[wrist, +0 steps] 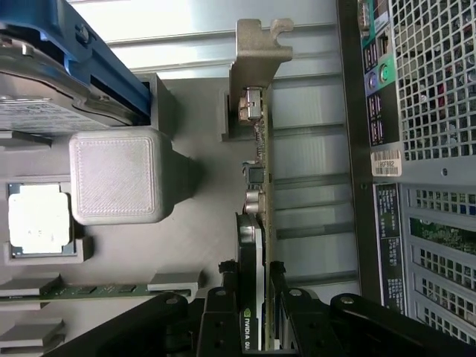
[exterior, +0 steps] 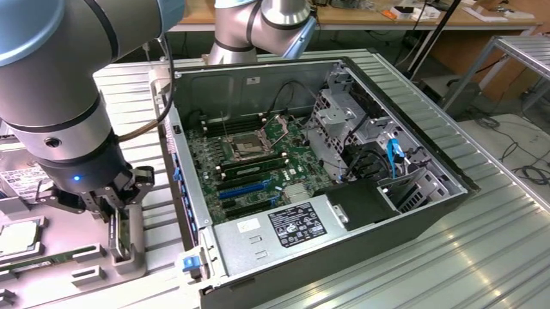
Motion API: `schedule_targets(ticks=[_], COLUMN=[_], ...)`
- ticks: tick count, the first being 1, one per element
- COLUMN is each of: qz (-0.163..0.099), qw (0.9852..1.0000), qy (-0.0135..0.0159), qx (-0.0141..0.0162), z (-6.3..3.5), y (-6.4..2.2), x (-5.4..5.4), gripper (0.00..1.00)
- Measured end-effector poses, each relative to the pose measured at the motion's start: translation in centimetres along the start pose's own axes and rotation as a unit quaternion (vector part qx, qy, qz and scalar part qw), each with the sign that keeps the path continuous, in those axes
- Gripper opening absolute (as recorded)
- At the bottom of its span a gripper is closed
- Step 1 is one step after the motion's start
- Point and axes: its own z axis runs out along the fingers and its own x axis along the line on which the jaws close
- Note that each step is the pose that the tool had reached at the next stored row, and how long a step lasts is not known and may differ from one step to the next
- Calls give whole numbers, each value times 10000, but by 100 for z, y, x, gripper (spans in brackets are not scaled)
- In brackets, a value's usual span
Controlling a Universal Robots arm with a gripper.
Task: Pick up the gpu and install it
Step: 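Pick up the gpu and move the gpu toward the slot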
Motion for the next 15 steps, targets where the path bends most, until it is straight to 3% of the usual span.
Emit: schedule_targets(ticks=[10,15], qz=[2,2], qw=[10000,10000], qy=[22,37], qx=[-31,-30], z=[-173,-297], y=[7,11], x=[-4,-6], gripper=[27,27])
